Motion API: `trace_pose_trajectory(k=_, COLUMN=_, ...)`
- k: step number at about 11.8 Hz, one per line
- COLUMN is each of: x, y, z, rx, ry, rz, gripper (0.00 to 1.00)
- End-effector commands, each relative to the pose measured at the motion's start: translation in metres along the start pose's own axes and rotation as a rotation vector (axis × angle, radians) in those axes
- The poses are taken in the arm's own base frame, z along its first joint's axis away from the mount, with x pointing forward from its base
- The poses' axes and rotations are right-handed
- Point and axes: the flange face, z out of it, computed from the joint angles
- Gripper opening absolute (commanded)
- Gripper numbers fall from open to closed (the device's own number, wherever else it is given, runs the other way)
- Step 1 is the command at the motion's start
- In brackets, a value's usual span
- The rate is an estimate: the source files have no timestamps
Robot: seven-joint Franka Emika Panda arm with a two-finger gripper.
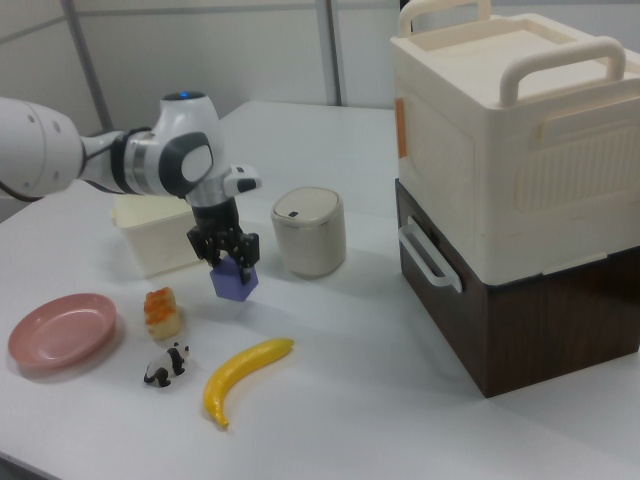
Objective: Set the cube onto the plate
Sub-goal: 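Close the gripper on the purple cube and lift it, then carry the purple cube over the pink plate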
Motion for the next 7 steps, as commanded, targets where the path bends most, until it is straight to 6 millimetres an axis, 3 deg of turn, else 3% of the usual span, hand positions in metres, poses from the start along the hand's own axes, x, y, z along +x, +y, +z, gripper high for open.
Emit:
trace_pose_trajectory(k=1, x=-0.038, y=-0.048, z=-0.034, rx=-0.011, ry=-0.010, rz=-0.097, gripper=0.20)
trace_pose_trajectory(k=5, x=-0.068, y=-0.151, z=-0.043, rx=-0.024, ry=-0.065, rz=-0.236, gripper=0.21)
trace_pose_trajectory(k=7, x=-0.088, y=-0.209, z=-0.033, rx=-0.035, ry=-0.079, rz=-0.259, gripper=0.24)
